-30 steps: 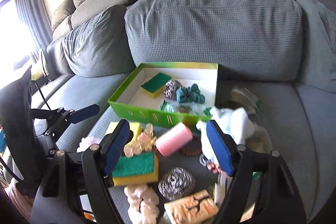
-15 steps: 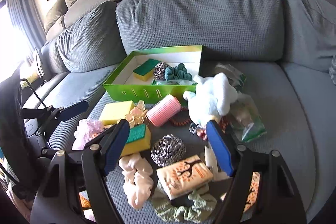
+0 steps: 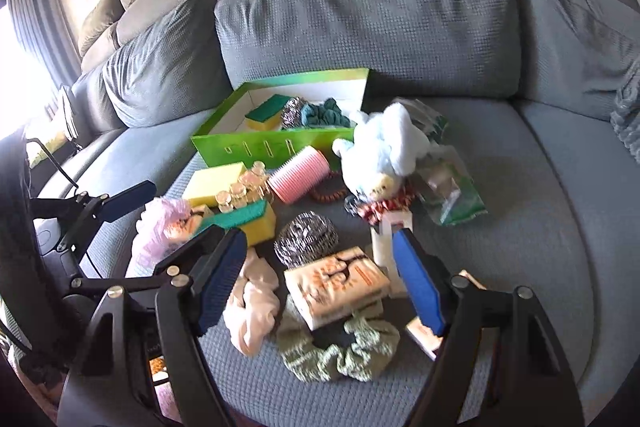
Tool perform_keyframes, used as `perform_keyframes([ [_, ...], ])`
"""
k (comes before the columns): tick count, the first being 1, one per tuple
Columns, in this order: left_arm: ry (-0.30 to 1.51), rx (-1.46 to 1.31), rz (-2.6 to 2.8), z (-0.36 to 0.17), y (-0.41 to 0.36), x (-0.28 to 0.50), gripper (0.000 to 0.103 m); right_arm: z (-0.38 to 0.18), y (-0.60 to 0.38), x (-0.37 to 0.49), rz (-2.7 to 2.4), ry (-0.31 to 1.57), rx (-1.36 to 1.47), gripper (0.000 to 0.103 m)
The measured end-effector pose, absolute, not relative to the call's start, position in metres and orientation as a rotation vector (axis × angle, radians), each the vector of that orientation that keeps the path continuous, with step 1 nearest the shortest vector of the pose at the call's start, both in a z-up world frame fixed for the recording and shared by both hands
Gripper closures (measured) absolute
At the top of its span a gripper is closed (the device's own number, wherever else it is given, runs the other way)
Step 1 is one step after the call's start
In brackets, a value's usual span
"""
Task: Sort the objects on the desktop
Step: 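Withdraw the right gripper from the box back toward the pile, then lower the right gripper around the orange-printed tissue pack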
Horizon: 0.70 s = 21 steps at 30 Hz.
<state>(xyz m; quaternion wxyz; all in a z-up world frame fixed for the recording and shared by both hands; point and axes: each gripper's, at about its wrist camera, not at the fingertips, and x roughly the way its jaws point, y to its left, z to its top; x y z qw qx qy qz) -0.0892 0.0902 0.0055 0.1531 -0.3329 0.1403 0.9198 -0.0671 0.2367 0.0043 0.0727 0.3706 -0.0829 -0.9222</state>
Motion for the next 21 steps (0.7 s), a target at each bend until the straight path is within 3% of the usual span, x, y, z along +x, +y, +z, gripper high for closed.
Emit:
perform_keyframes([
  [21,0.345,-1.001,2.466,-0.028,0.109,-0.065,0.021,-0.039,0.249,-0.048,-2.71,-0.283,1.234,0.026],
])
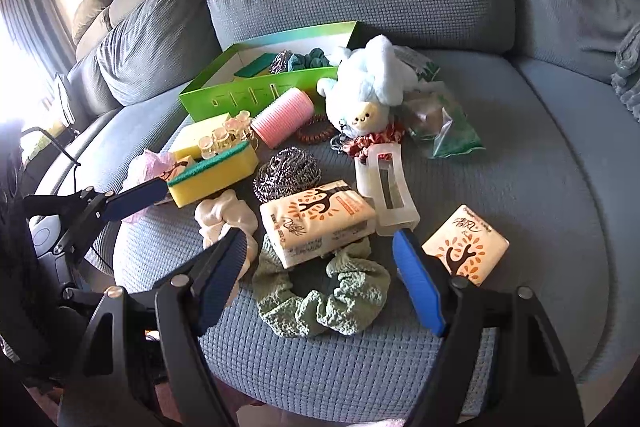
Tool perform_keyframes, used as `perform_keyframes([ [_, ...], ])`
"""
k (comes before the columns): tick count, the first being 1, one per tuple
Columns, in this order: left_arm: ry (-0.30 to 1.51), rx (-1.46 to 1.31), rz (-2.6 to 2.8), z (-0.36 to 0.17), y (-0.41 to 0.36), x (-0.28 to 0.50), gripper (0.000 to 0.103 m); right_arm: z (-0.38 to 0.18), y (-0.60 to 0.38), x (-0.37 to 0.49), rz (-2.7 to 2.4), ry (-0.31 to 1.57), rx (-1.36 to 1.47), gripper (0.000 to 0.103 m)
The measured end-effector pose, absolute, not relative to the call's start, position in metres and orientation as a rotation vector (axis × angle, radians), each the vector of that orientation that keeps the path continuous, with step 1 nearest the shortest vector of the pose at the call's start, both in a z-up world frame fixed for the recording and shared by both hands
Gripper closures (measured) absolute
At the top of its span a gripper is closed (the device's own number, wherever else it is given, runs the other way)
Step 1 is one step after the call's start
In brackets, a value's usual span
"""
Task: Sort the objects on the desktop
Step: 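Lower the right gripper around the orange-printed tissue pack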
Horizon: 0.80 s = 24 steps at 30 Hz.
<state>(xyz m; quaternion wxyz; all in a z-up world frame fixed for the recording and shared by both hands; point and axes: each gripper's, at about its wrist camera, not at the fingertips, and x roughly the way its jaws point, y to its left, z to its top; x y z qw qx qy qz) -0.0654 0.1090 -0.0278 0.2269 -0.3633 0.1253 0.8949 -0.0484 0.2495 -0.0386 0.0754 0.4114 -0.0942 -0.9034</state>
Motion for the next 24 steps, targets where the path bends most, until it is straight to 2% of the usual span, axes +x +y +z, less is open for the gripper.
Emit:
perform_keyframes([
  [24,0.323,-1.012,2.302,-0.049,0.117,-0.079,0.021,-0.056,0.259,-0.069,-2.663,-0.261,1.24,0.026],
])
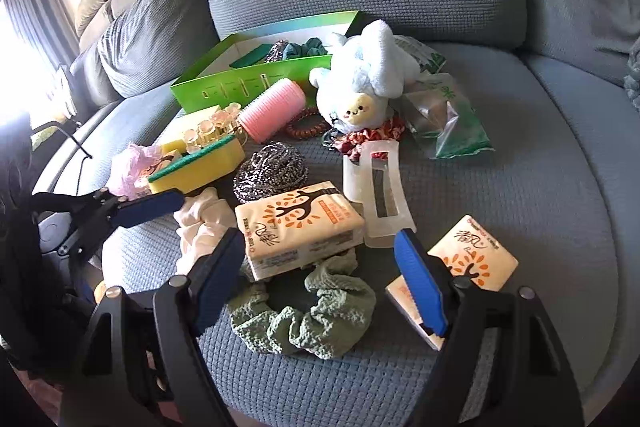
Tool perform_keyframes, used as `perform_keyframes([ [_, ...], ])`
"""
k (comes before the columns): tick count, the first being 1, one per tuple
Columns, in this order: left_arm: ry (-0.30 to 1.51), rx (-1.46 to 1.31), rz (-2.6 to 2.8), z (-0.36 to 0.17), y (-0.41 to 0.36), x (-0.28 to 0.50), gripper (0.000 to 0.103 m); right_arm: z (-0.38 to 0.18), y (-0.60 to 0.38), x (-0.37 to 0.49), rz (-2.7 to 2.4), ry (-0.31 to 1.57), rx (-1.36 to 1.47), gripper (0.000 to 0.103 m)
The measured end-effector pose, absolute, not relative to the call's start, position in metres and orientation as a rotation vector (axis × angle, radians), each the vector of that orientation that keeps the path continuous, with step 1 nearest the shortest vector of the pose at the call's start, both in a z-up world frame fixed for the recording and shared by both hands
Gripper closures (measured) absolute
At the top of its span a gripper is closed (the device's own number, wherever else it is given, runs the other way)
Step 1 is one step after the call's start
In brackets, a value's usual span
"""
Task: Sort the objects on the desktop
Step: 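Lower the right gripper around the orange-printed tissue pack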
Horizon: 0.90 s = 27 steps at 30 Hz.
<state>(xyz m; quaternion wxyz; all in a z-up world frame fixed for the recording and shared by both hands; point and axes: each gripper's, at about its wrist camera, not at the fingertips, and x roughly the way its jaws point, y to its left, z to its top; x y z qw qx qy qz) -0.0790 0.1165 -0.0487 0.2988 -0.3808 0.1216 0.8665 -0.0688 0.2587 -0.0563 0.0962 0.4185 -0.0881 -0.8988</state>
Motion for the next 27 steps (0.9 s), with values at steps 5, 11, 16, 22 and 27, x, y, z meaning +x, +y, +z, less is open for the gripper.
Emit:
perform_keyframes([
  [5,0.278,-1.001,2.255,-0.051,0.116,-0.085,0.021,-0.057,0.258,-0.073,-2.638,-0.256,1.233,0.026],
  [11,0.264,-1.016,2.213,-0.054,0.119,-0.093,0.026,-0.063,0.257,-0.08,-2.615,-0.289,1.249,0.03],
  [16,0.242,-1.037,2.164,-0.06,0.123,-0.099,0.036,-0.068,0.258,-0.087,-2.567,-0.344,1.269,0.043],
  [22,0.26,-1.05,2.164,-0.063,0.126,-0.101,0.037,-0.075,0.26,-0.092,-2.54,-0.398,1.285,0.044],
  [27,0.233,-1.093,2.141,-0.07,0.127,-0.104,0.047,-0.083,0.261,-0.097,-2.499,-0.452,1.316,0.053],
])
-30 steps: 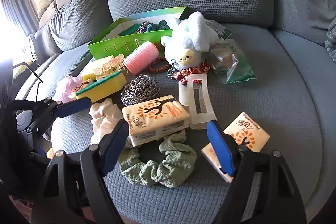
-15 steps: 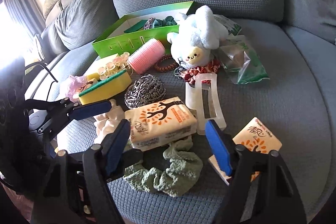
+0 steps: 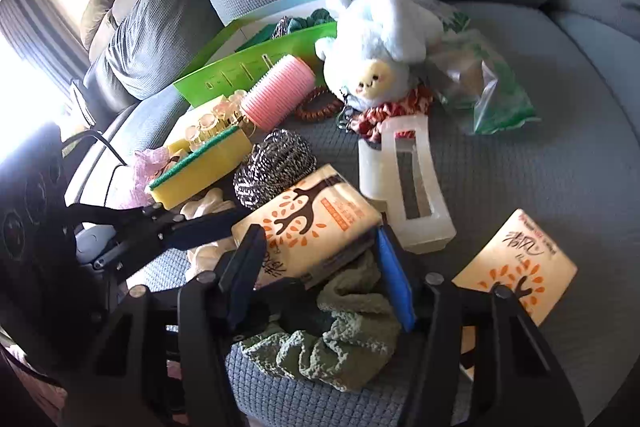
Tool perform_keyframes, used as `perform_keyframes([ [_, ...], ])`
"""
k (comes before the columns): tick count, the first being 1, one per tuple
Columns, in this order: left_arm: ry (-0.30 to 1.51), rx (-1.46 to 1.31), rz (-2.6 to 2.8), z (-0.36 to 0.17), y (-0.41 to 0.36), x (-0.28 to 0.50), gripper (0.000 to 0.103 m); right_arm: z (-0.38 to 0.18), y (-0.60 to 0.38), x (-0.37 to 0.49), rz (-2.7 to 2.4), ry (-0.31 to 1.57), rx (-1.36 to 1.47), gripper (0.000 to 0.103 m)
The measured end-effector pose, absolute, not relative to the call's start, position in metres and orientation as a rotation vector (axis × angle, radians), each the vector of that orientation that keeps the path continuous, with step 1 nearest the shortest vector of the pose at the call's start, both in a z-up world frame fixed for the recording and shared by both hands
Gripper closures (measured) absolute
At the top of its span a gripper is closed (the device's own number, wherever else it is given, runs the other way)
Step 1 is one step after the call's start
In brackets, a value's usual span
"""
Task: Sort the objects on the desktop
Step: 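Lower the right gripper around the orange-printed tissue pack, then close the right gripper on the tissue pack and lift it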
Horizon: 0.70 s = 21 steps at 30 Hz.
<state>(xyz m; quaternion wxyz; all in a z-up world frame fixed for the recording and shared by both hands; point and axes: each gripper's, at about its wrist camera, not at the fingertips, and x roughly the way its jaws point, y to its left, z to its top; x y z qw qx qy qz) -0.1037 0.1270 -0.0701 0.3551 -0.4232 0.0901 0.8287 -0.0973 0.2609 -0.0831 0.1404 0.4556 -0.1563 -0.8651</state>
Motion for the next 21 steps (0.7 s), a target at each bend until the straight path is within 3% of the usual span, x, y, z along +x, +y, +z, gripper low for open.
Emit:
perform_keyframes([
  [9,0.196,-1.114,2.134,-0.072,0.122,-0.108,0.047,-0.082,0.255,-0.101,-2.489,-0.444,1.32,0.068],
  [21,0.171,-1.103,2.13,-0.069,0.119,-0.108,0.047,-0.076,0.25,-0.102,-2.542,-0.41,1.287,0.076],
])
